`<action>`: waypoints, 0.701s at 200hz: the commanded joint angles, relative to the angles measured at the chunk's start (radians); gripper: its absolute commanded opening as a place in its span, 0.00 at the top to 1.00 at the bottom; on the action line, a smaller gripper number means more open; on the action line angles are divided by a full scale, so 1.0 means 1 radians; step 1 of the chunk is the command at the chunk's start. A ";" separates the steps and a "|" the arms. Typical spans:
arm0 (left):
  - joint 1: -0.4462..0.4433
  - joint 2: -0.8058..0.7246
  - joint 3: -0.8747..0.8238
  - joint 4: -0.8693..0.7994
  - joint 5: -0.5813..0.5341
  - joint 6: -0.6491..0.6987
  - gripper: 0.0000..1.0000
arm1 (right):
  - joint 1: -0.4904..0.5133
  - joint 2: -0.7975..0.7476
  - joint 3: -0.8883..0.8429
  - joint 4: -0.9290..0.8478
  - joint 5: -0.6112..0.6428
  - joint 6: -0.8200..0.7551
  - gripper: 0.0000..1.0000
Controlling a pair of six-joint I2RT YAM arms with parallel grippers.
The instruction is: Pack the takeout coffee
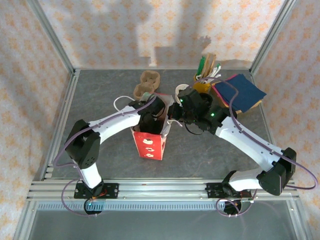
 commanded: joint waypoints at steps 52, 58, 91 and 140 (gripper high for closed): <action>-0.003 -0.087 0.246 -0.172 -0.129 -0.045 0.97 | 0.000 -0.010 -0.025 0.021 0.014 -0.019 0.97; -0.003 -0.097 0.265 -0.177 -0.122 -0.045 0.97 | 0.000 -0.011 -0.027 0.026 0.015 -0.021 0.97; 0.012 -0.164 0.376 -0.210 -0.118 -0.046 0.96 | 0.000 -0.028 -0.048 0.057 0.018 -0.055 0.98; 0.178 -0.338 0.459 -0.240 -0.207 -0.036 0.96 | 0.000 -0.085 -0.081 0.146 -0.068 -0.167 0.99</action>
